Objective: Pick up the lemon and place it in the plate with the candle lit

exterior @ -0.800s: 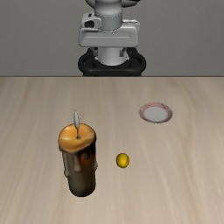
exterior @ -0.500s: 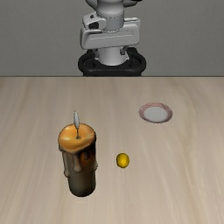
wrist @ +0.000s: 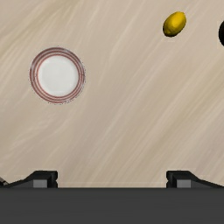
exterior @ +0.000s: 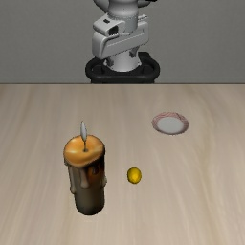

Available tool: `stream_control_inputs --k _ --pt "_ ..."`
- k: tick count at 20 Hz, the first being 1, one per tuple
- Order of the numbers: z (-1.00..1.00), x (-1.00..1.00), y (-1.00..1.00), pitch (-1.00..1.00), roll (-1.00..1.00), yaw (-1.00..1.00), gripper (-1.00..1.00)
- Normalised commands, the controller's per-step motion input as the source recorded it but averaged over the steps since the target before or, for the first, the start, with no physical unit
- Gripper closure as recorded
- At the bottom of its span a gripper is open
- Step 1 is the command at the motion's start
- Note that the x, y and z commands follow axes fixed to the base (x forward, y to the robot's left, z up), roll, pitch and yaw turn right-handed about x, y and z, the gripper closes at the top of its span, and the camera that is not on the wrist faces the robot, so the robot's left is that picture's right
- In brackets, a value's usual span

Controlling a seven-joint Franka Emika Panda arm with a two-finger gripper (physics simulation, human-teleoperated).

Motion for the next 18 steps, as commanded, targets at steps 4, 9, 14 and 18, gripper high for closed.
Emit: stream_control_inputs --k 4,9,14,18 --pt "0.0 0.0 0.0 0.0 0.0 0.45 -1.0" --pt "0.0 0.0 0.0 0.0 0.0 0.45 -1.0" --pt "0.0 0.0 0.0 0.0 0.0 0.49 -1.0" --pt "0.0 0.0 0.0 0.0 0.0 0.45 -1.0"
